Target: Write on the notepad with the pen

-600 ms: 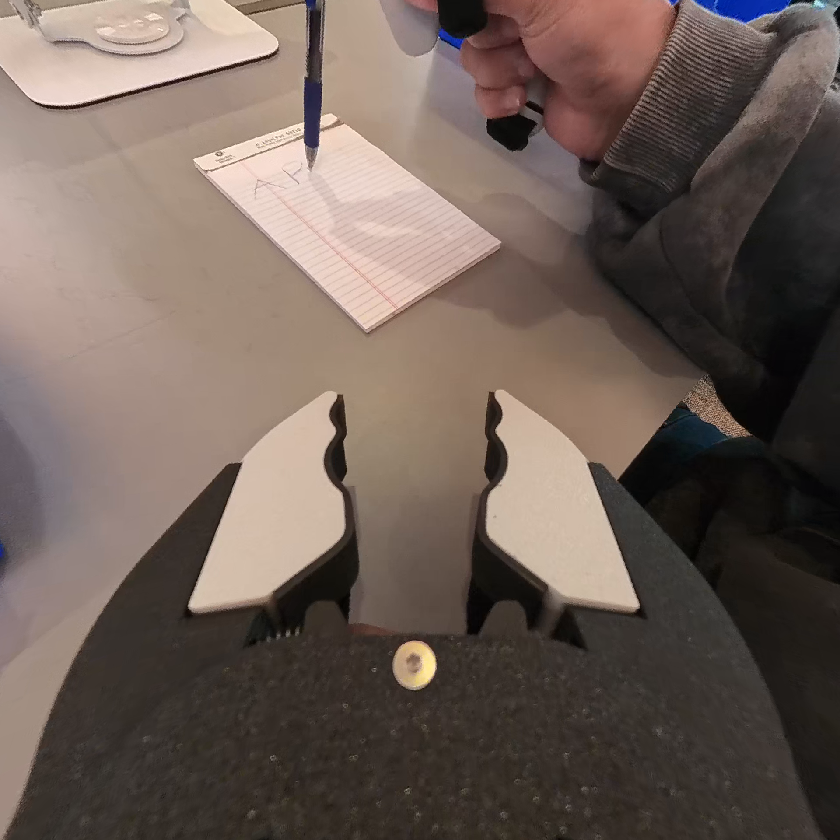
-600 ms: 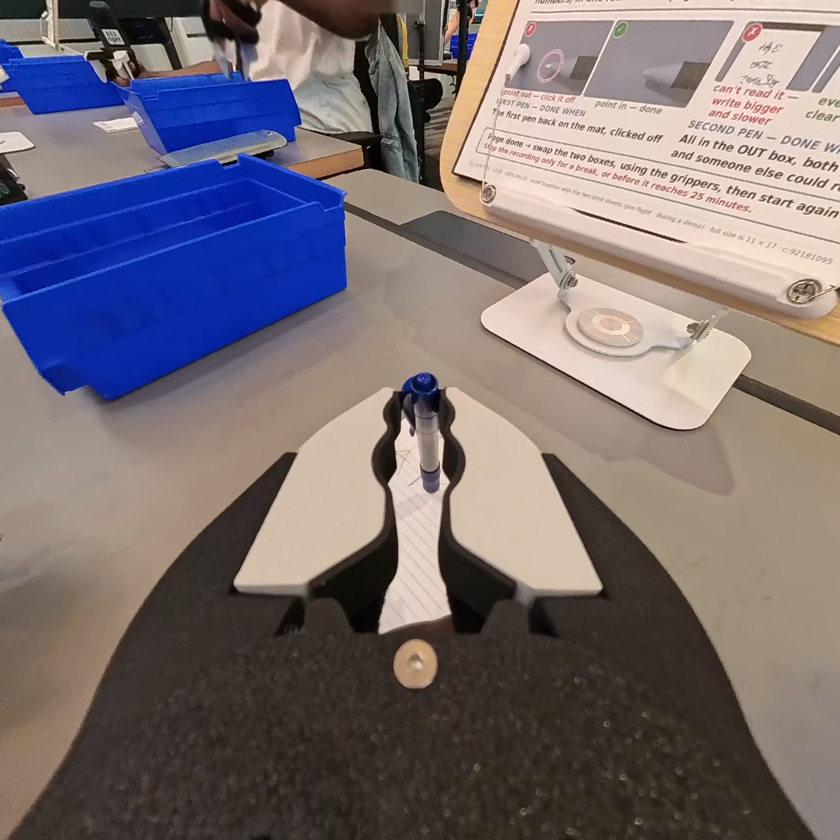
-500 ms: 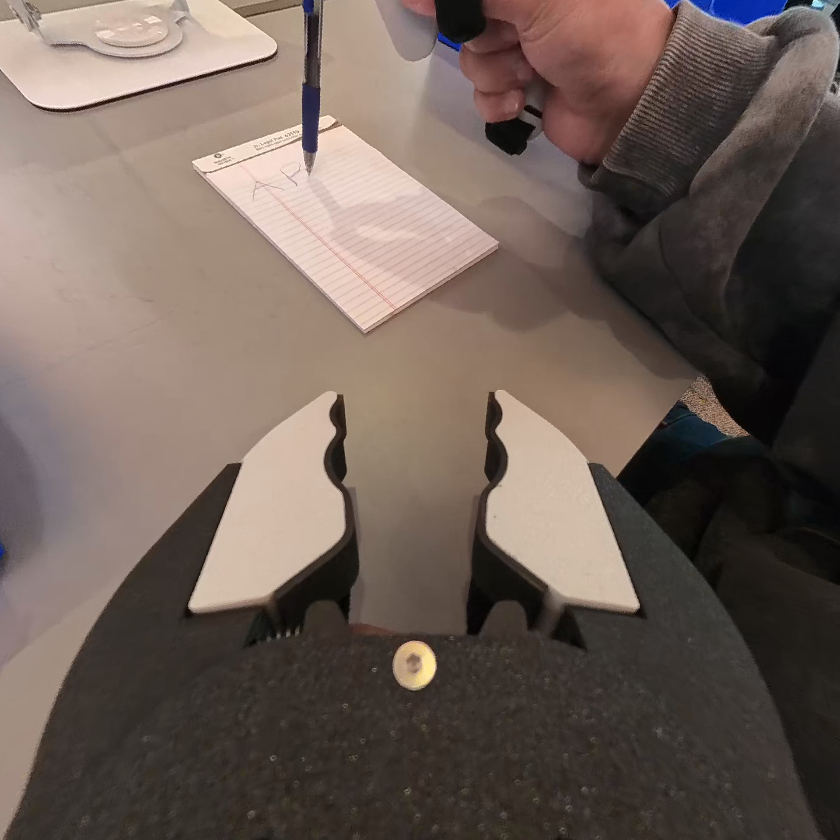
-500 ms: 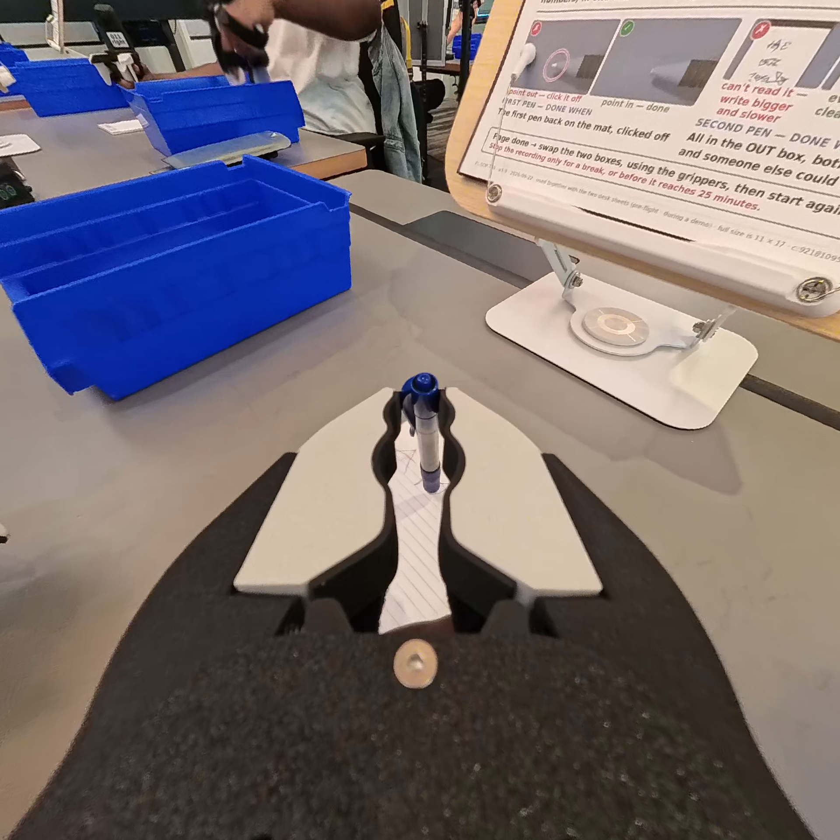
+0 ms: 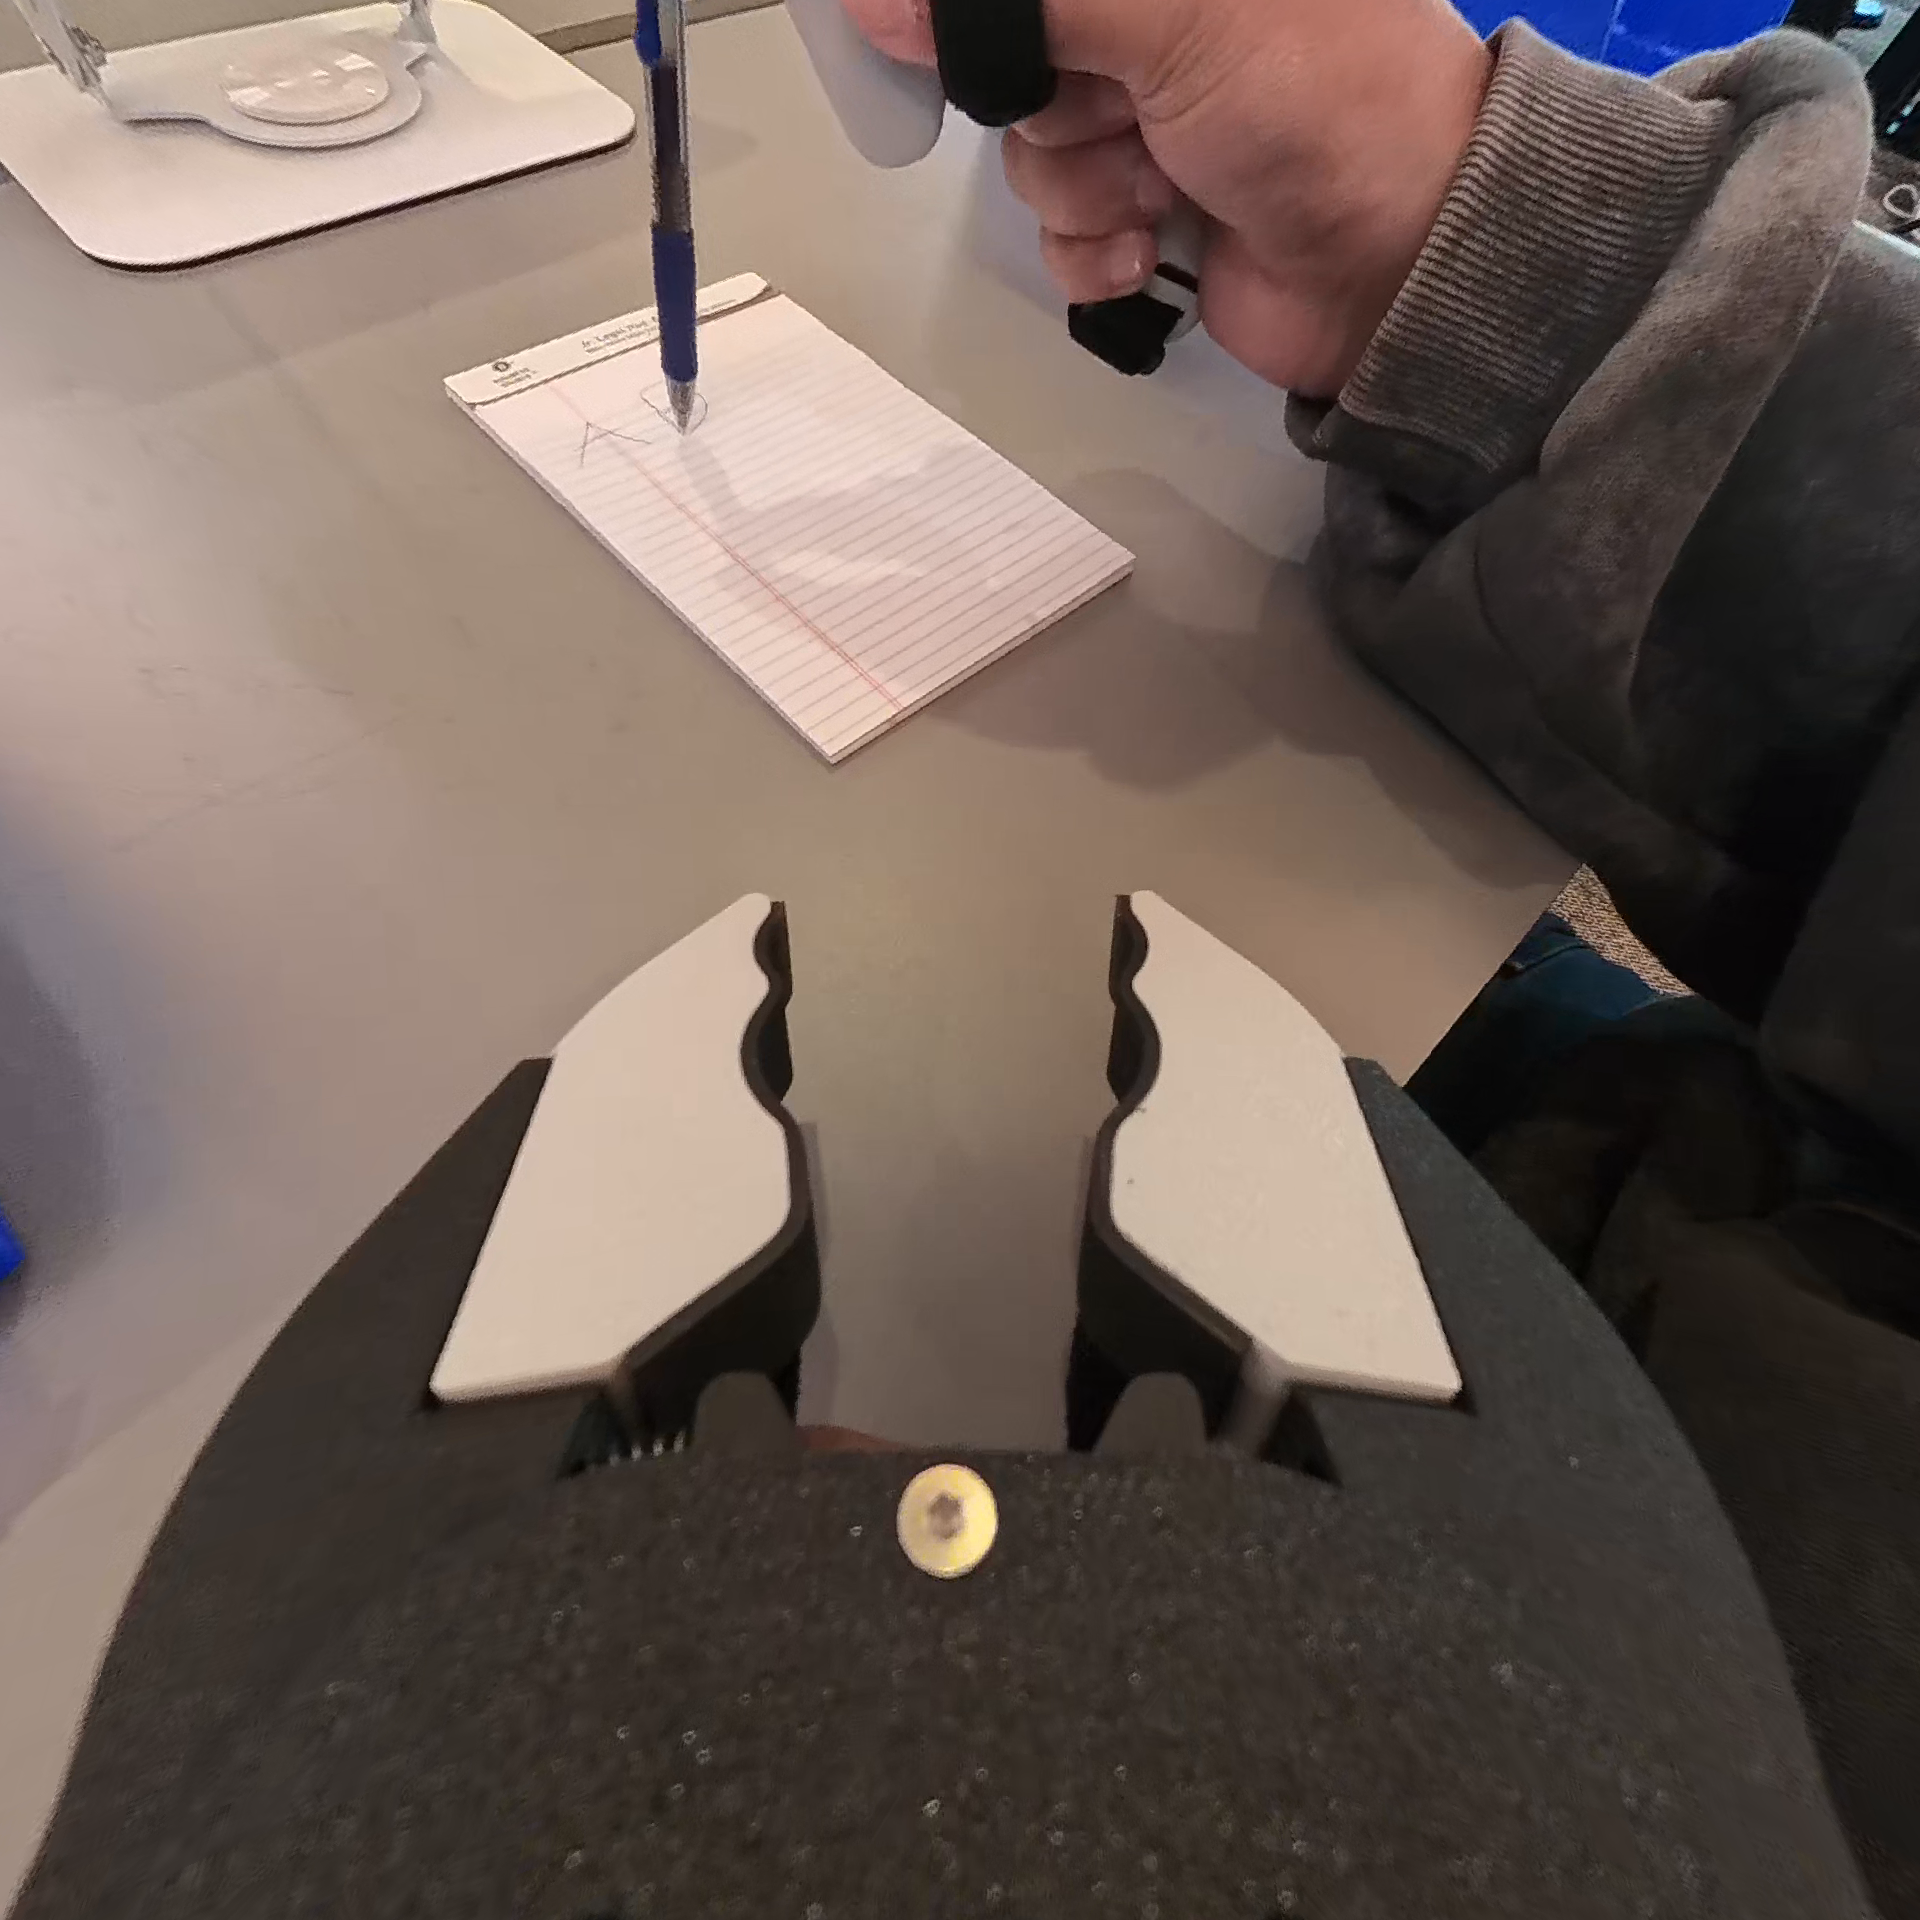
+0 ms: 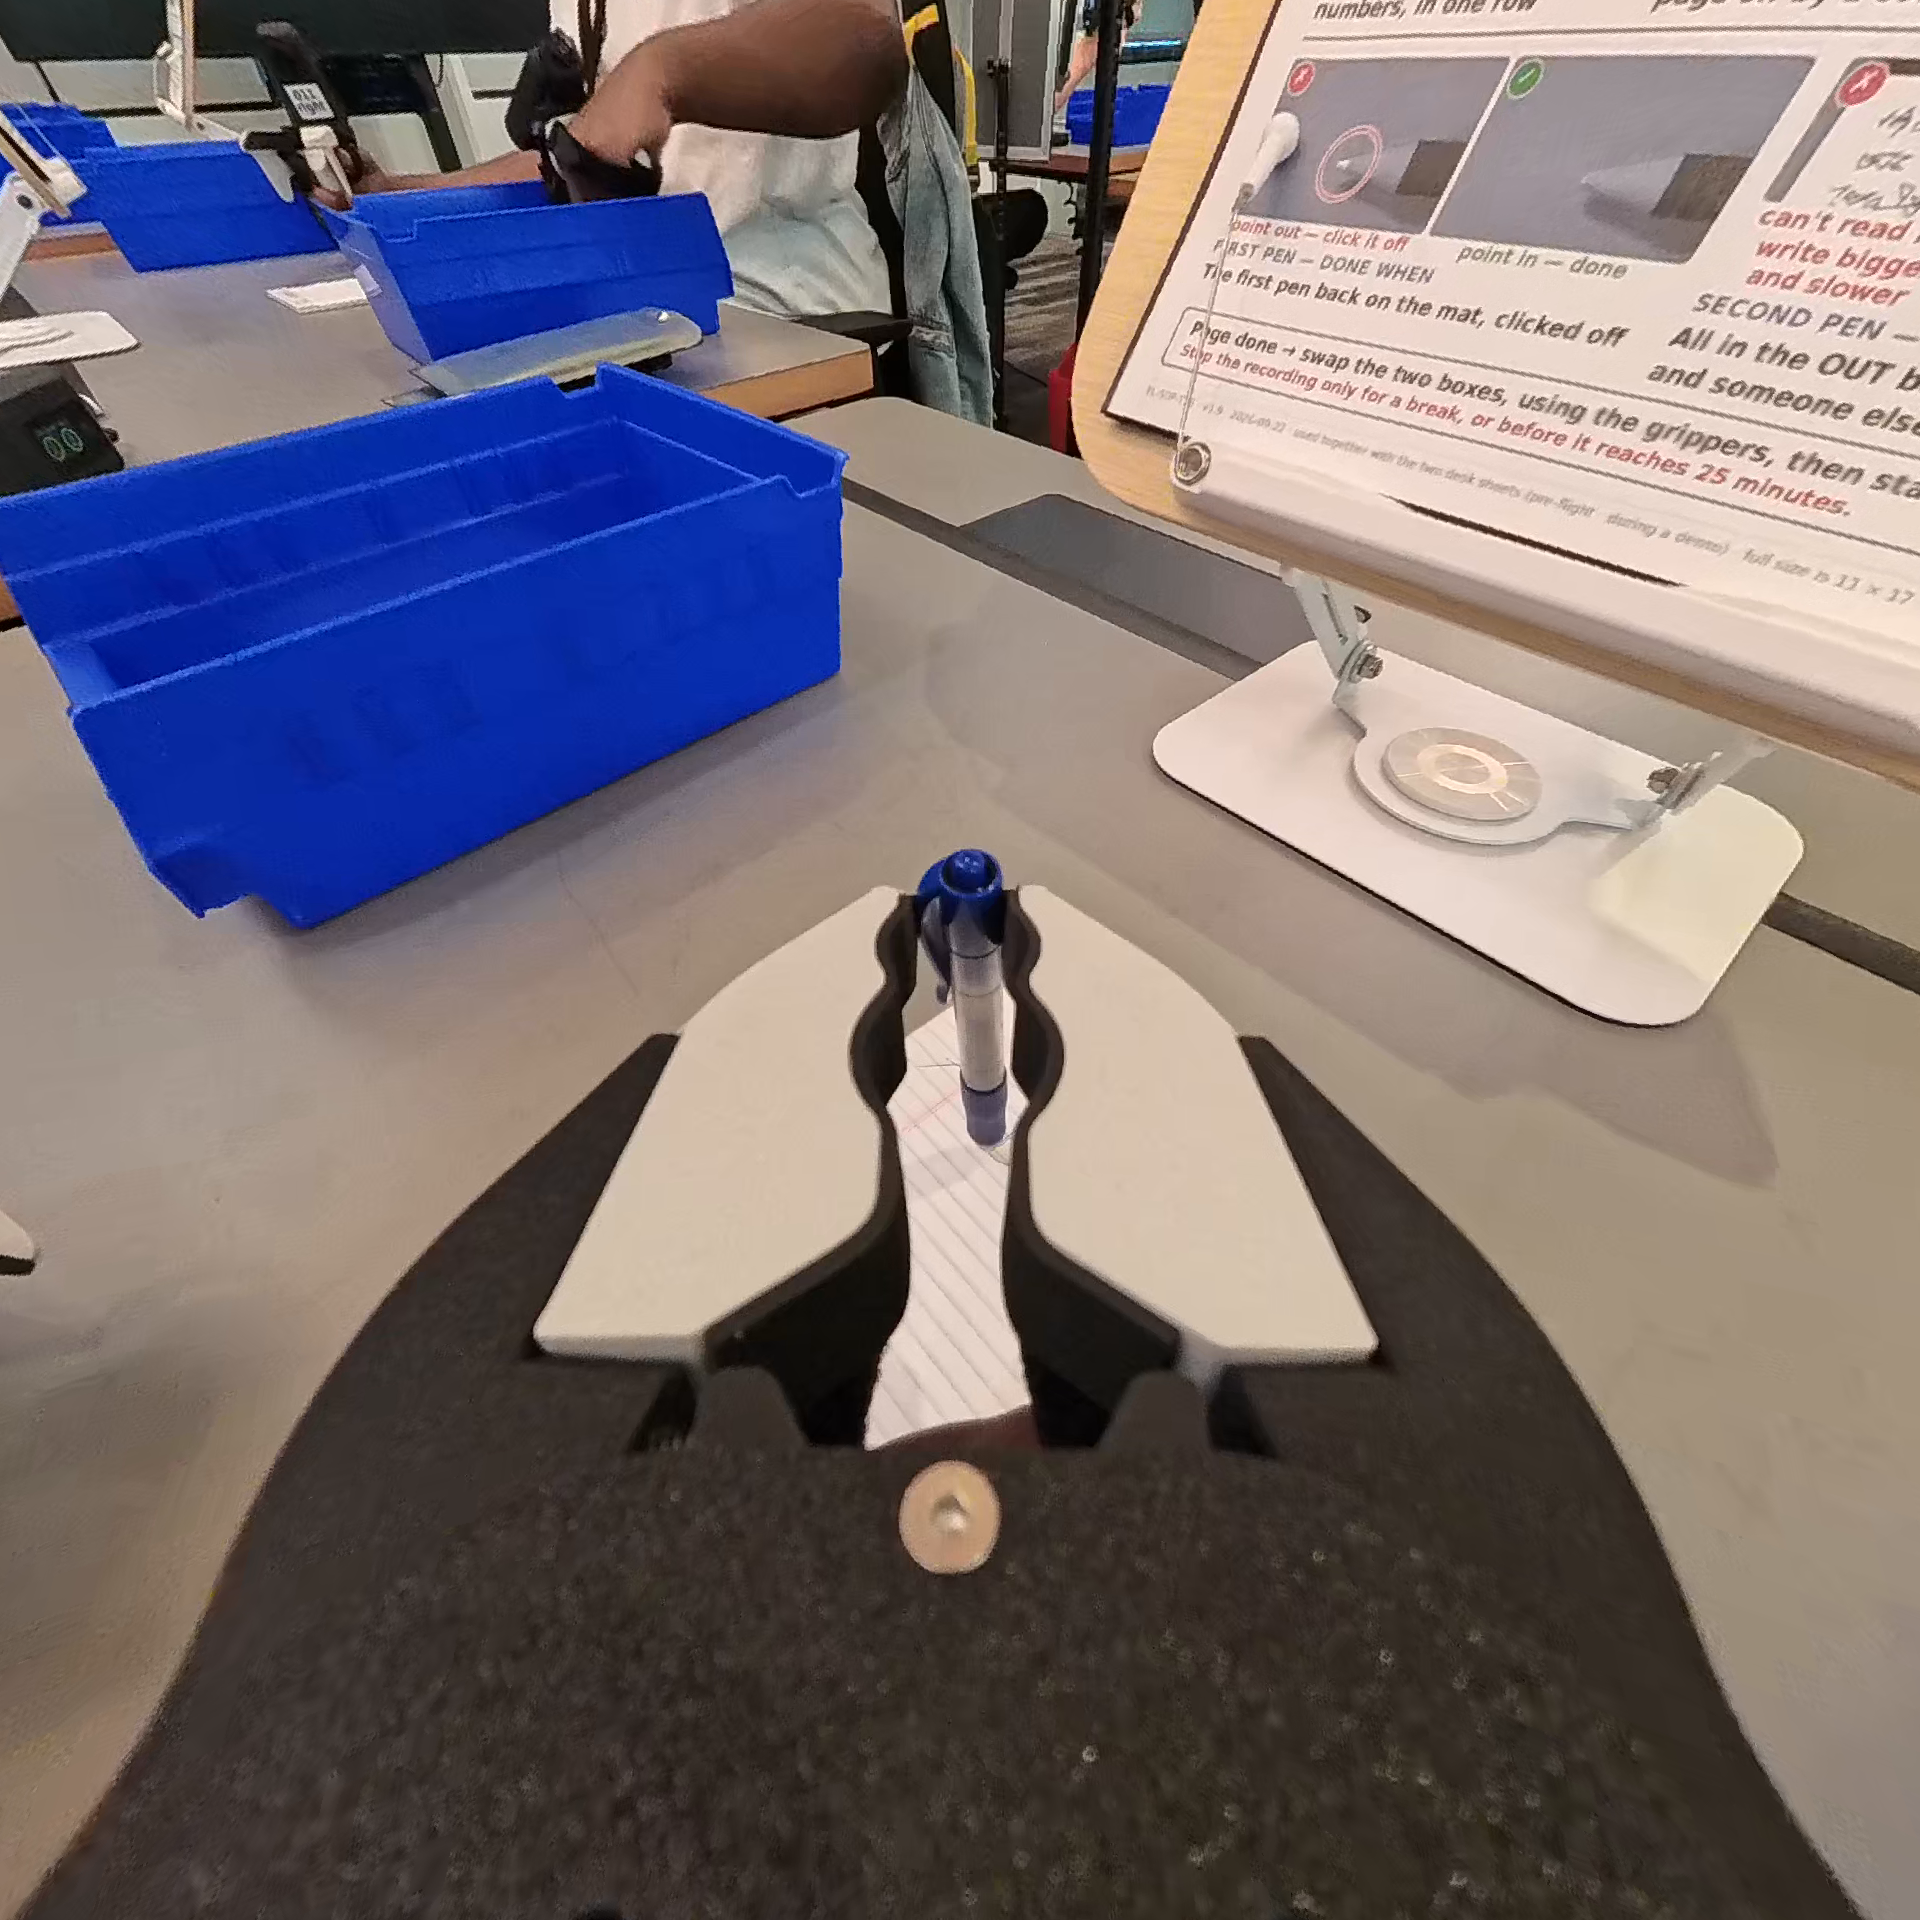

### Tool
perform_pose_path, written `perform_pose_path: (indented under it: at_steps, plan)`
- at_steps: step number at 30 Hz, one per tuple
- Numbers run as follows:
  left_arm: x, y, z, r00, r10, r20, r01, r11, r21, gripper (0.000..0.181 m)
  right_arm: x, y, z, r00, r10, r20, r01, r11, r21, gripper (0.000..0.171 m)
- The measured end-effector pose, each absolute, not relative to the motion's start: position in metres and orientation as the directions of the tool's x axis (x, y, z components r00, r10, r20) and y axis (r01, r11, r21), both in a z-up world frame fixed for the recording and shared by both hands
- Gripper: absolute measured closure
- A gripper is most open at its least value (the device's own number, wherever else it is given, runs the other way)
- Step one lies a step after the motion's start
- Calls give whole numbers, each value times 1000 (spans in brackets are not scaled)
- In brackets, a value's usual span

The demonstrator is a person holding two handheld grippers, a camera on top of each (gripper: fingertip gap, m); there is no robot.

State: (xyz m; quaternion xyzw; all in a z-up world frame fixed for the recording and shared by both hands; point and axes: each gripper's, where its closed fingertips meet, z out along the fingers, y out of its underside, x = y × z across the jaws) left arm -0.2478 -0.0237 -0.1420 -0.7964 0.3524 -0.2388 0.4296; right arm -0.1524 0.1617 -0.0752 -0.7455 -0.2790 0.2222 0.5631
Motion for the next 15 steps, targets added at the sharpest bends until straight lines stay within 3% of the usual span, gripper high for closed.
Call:
perform_pose_path:
  at_steps: [15]
  plan:
    - [-246, -24, -143, 635, -769, 76, -360, -382, -851, 122, -109, 172, -64, 811, 584, -11, 143, -216, -966, 156]
